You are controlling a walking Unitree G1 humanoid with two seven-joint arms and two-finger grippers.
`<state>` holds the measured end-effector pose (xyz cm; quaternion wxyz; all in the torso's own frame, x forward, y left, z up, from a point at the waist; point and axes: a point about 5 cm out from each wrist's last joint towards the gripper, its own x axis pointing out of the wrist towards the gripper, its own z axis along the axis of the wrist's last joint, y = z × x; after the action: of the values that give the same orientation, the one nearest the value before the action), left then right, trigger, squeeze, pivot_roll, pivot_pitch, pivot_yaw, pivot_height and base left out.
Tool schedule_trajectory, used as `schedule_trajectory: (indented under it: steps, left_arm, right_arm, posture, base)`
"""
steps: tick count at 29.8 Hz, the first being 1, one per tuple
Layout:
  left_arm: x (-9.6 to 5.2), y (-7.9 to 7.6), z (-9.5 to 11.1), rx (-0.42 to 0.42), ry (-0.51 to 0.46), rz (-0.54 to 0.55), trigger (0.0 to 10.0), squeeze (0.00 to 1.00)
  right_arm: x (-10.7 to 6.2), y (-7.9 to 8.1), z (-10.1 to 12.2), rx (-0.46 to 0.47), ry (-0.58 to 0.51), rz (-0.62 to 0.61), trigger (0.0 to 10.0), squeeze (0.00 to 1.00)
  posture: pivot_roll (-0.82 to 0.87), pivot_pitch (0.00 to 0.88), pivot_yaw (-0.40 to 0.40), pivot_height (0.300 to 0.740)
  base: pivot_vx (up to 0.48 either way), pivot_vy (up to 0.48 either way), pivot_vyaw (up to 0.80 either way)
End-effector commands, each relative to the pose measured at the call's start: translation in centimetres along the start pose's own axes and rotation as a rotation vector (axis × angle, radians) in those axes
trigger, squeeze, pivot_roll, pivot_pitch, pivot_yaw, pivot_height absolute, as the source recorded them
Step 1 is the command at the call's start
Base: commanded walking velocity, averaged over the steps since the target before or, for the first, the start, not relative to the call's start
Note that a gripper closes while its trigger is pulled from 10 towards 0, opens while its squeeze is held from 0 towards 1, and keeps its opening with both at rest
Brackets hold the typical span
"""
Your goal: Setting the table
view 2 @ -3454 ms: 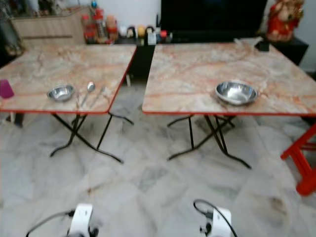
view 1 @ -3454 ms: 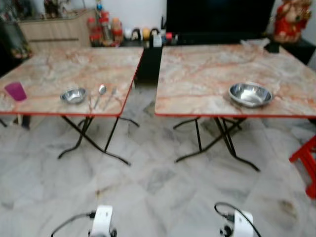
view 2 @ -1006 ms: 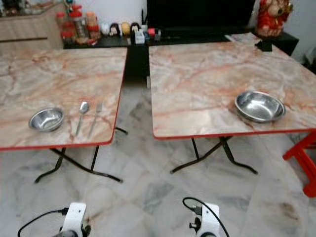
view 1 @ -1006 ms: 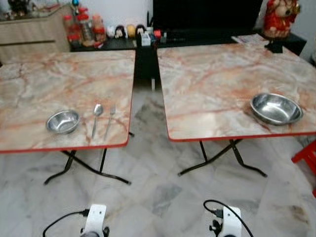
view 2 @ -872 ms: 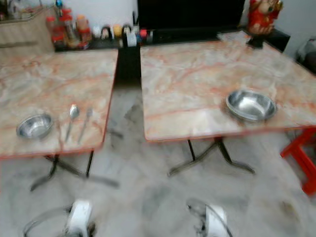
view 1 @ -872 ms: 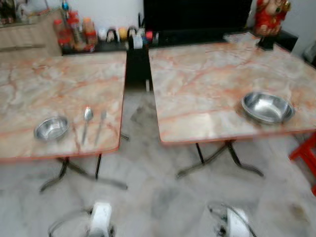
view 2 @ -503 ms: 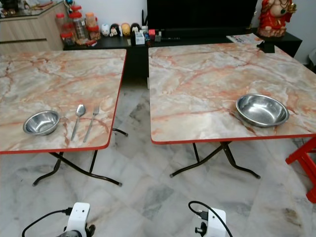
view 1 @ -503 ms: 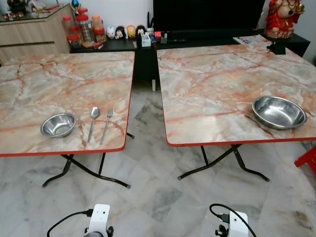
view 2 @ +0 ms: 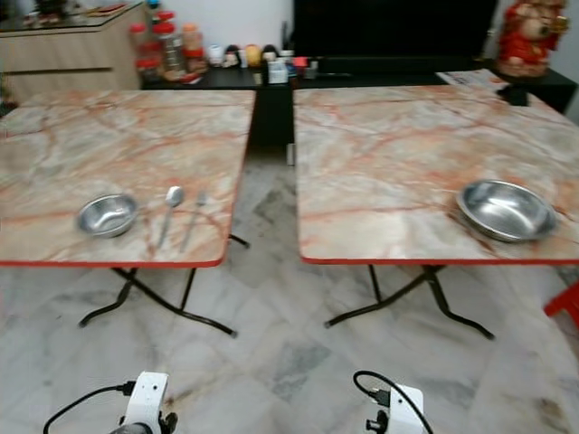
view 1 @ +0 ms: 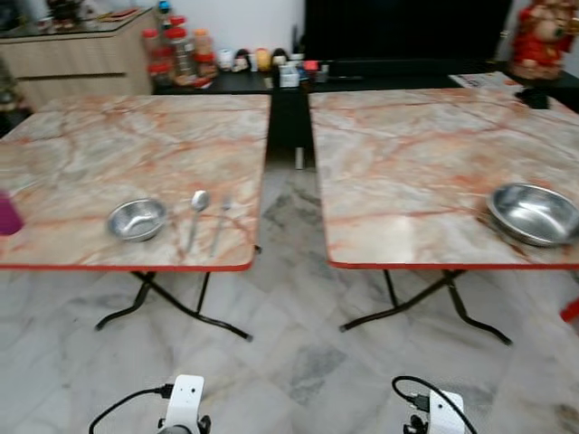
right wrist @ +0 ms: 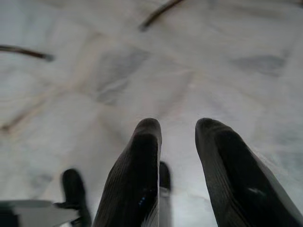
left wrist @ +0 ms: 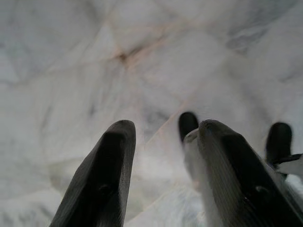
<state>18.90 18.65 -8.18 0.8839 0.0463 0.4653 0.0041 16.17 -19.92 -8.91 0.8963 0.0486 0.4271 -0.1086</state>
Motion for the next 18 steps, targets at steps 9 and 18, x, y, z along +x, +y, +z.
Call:
schedule_trajectory:
  steps: [9,18]
  left_arm:
    - [0.09,0.68,0.82,0.030,-0.011,0.004,10.0,0.00]
    - [0.05,0.73,0.58,0.043,-0.005,0.000,10.0,0.00]
  right_arm:
    - [0.05,0.42,0.16,0.003,-0.007,0.010,10.0,0.00]
    - [0.00,0.49,-0.01,0.000,-0.005,0.013,10.0,0.00]
  posture:
    - [-0.06,0.000,0.037,0.740]
    - [-0.07,0.000,0.041,0.740]
  base:
    - [0.000,0.352,0.00]
    - [0.000,0.354,0.00]
